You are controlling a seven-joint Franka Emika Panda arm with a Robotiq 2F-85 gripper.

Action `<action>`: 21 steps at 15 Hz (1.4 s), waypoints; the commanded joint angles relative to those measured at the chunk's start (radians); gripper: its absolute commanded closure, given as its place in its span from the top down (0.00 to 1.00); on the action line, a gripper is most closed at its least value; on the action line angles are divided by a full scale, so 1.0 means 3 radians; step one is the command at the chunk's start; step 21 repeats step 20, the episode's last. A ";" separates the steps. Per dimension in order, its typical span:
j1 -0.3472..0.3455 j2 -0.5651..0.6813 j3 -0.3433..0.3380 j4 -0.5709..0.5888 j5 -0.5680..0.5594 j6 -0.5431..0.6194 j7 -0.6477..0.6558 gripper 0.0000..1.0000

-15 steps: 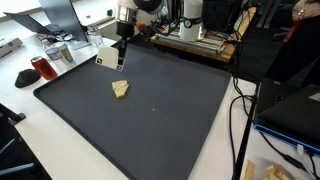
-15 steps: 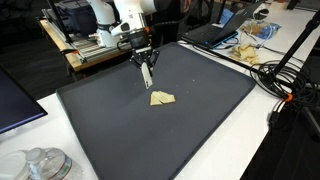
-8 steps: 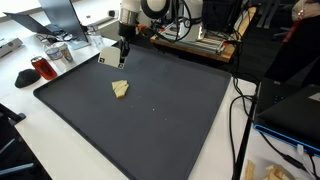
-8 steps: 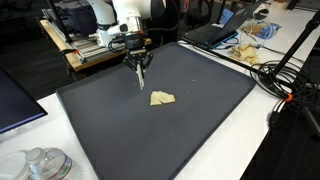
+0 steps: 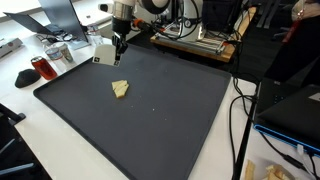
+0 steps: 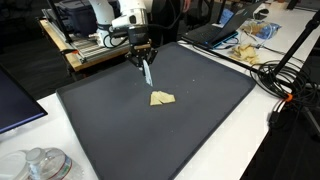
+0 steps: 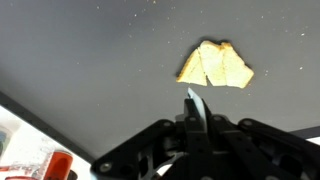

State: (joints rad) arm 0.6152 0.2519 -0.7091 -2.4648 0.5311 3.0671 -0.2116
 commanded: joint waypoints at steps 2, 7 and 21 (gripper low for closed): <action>0.0695 -0.0037 -0.0790 0.0322 -0.0726 -0.0632 0.0387 0.01; 0.1071 -0.0173 -0.1156 0.0704 -0.1240 -0.1383 0.0450 0.01; -0.1227 -0.0827 0.1430 0.0601 -0.1901 -0.2374 0.0123 0.01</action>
